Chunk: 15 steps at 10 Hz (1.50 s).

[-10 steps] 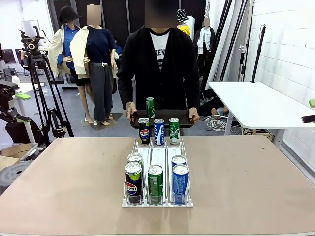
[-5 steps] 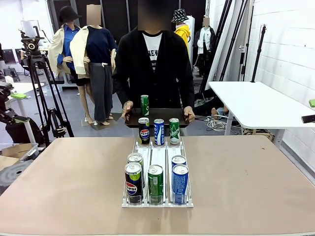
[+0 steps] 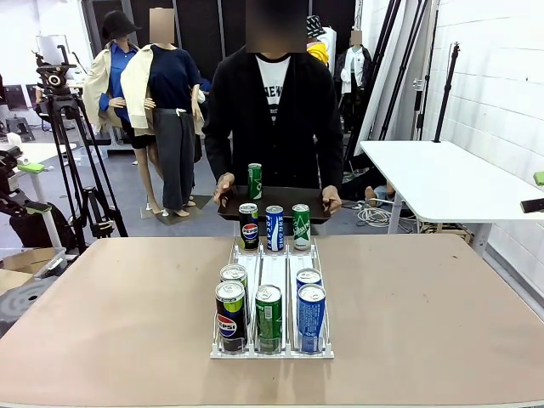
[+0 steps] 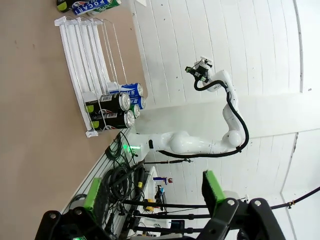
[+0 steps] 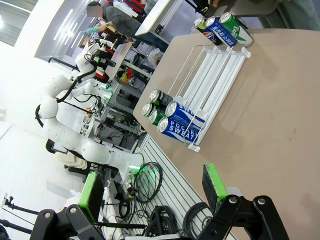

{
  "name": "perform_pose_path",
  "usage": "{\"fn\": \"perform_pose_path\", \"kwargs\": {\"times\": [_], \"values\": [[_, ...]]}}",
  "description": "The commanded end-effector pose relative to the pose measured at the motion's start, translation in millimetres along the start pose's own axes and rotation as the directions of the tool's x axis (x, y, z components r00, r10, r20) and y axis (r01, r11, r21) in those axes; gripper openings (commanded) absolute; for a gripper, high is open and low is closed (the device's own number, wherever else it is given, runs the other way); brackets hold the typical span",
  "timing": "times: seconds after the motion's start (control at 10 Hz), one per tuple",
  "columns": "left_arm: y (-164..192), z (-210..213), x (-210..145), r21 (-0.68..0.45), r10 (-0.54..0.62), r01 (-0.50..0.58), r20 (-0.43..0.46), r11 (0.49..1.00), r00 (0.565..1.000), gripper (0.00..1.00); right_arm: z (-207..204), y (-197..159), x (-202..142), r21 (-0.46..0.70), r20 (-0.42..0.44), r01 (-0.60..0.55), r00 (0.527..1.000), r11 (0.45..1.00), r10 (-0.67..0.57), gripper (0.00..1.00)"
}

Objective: Retrieve and hand over the desired beverage to the person.
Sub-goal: Pick up another can of the same type that the person held from the Automatic Can Dispenser.

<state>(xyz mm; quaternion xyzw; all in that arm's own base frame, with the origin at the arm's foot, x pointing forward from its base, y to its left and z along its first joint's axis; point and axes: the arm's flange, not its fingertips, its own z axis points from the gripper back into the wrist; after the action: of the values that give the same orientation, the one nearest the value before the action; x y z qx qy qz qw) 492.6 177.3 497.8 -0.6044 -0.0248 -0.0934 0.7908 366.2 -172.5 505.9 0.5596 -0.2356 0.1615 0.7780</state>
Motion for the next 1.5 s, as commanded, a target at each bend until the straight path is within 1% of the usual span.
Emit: {"fn": "perform_pose_path", "kwargs": {"times": [0.0, 0.3, 0.6, 0.9, 1.2, 1.3, 1.4], "values": [[-2.8, 1.2, 2.3, 0.01, 0.012, -0.012, -0.009, 1.0, 1.0, 1.0, -2.8, 0.2, -1.7, -0.01, 0.008, -0.004, 1.0, 1.0, 0.004, 1.0], [0.1, -0.1, 0.1, 0.0, 0.0, 0.0, 0.0, 1.0, 1.0, 1.0, -2.8, 0.2, -1.7, -0.01, 0.008, -0.004, 1.0, 1.0, 0.004, 1.0], [-18.5, -16.2, -7.6, 0.014, -0.009, 0.008, 0.011, 1.0, 1.0, 1.0, -2.8, 0.2, -1.7, -0.01, 0.008, -0.004, 1.0, 1.0, 0.004, 1.0], [-50.6, -50.9, -11.6, 0.085, -0.025, 0.025, -0.005, 0.996, 1.0, 1.0, -2.8, 0.2, -1.7, -0.01, 0.008, -0.004, 1.0, 1.0, 0.004, 1.0], [-75.2, -89.7, -19.6, 0.153, -0.071, 0.072, -0.013, 0.986, 0.997, 1.0, -2.8, 0.2, -1.7, -0.01, 0.008, -0.004, 1.0, 1.0, 0.004, 1.0], [-84.7, -104.9, -27.8, 0.168, -0.08, 0.082, -0.023, 0.982, 0.997, 1.0, -2.8, 0.2, -1.7, -0.01, 0.008, -0.004, 1.0, 1.0, 0.004, 1.0], [-91.4, -118.6, -34.8, 0.207, -0.098, 0.1, -0.021, 0.973, 0.995, 1.0, -2.8, 0.2, -1.7, -0.01, 0.008, -0.004, 1.0, 1.0, 0.004, 1.0]]}}
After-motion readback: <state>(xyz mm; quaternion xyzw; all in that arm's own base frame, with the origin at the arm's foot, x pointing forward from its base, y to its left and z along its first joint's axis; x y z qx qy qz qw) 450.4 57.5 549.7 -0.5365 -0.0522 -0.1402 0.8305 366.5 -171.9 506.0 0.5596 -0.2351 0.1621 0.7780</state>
